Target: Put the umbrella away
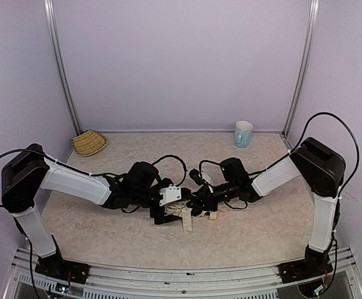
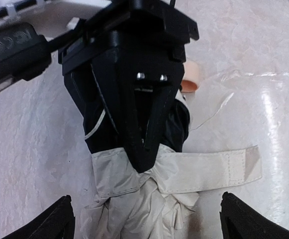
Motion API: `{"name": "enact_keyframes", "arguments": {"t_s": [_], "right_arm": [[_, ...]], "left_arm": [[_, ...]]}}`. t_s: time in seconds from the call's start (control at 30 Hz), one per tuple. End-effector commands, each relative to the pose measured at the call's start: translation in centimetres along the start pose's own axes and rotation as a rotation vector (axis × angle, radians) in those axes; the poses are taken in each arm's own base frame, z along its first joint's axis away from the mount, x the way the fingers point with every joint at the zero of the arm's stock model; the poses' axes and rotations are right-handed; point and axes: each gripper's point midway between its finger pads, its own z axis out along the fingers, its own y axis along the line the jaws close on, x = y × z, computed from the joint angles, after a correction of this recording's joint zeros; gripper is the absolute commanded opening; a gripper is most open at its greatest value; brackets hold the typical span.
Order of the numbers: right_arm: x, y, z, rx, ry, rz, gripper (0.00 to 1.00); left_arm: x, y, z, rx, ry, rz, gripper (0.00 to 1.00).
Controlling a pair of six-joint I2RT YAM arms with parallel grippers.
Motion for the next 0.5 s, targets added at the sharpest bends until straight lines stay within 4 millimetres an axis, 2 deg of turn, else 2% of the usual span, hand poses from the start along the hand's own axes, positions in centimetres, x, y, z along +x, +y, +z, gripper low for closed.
{"name": "enact_keyframes", "arguments": {"t_s": [0.0,0.2,0.33,0.4,0.47], "right_arm": [[7.1,-0.1,0.3,0.007,0.210,0.162,0.17],[6.5,-0.1,0.0,-0.032,0.192,0.169,0.18],[6.2,-0.6,0.0,-0.030,0.200,0.166,0.18],[6.0,-0.9,0.0,-0.026,0.200,0.163,0.18],[5.6,-1.1,-0.1,-0.020,0.191,0.162,0.18]], "left_arm": [[2.5,1.2,1.7,-0.030,0.101,0.114,0.99],[5.4,0.8,4.1,0.023,0.210,0.161,0.99],[5.3,-0.3,5.1,0.069,0.197,0.133,0.98],[5.1,-0.9,5.1,0.091,0.171,0.103,0.93],[5.1,-1.6,5.2,0.124,0.163,0.083,0.78]]}}
